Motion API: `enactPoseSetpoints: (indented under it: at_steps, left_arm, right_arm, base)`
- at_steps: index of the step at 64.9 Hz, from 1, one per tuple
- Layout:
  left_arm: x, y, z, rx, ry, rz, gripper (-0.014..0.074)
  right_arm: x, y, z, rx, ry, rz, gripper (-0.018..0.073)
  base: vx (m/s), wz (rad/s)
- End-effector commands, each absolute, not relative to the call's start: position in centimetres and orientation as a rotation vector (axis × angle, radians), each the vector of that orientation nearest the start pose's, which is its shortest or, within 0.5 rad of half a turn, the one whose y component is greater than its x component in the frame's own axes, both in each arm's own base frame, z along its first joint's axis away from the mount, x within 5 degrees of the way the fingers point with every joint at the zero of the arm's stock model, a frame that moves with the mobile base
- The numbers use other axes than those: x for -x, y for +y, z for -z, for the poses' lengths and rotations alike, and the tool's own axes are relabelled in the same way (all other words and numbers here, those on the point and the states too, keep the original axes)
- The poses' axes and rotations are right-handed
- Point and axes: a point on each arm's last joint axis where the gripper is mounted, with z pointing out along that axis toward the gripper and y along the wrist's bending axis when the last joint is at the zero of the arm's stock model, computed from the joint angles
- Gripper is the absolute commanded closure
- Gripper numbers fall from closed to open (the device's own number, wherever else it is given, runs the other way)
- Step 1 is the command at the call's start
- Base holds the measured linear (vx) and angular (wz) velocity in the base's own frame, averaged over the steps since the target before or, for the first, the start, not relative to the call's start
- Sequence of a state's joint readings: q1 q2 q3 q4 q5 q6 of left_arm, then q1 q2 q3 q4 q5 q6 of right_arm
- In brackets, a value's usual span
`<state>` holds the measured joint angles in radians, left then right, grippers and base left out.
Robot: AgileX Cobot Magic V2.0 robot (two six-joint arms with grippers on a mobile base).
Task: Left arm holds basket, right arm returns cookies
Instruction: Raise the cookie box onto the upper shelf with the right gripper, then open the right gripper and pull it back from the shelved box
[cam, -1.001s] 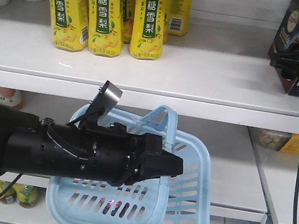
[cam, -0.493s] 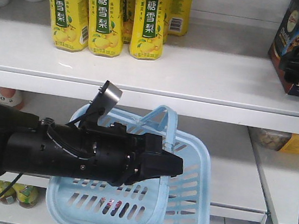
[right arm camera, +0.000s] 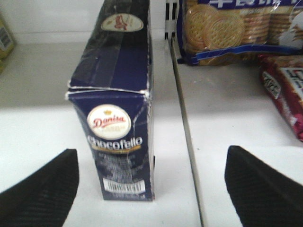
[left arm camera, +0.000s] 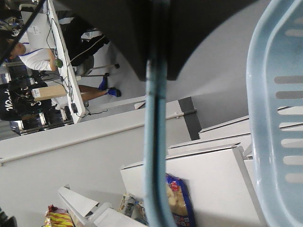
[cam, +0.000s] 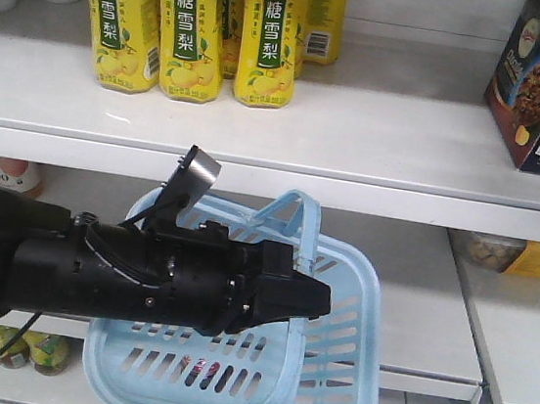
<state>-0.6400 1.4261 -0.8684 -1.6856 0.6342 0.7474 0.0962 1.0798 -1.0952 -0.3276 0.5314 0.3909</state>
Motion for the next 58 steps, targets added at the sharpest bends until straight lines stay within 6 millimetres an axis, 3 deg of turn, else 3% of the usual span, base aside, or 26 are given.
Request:
enactPoseSetpoints:
  at_steps: [1,12,26,39,48,58]
  left_arm:
    - [-20.8,-22.0,-31.1,-0.079,2.165,1.666,0.0602]
    - [-20.8,-22.0,-31.1,-0.079,2.165,1.666,0.0602]
    - [-20.8,-22.0,-31.1,-0.079,2.165,1.666,0.0602]
    - [-20.8,-22.0,-31.1,-0.079,2.165,1.666,0.0602]
    - [-20.8,-22.0,-31.1,-0.079,2.165,1.666,0.0602]
    - [-20.8,-22.0,-31.1,-0.079,2.165,1.666,0.0602]
  right_arm:
    - [-21.1,0.7,-41.7,-0.082,1.847,0.017,-0.0013]
    - [-17.4,0.5,-39.7,-0.093,1.841,-0.012,-0.0013]
    - [-11.2,-0.1,-37.9,-0.08,1.748,-0.024,-0.0013]
    - [-5.7,-0.5,-33.9,-0.059,1.684,-0.022,-0.0013]
    - [-3.6,-0.7,-30.8,-0.055,1.624,-0.019,-0.0013]
    - [-3.2,-0.6,-27.5,-0.032,1.557,-0.03,-0.0013]
  base:
    - [0.0,0.0]
    - [0.0,0.0]
    - [0.0,0.0]
    - [0.0,0.0]
    - [0.0,0.0]
    - [0.0,0.0]
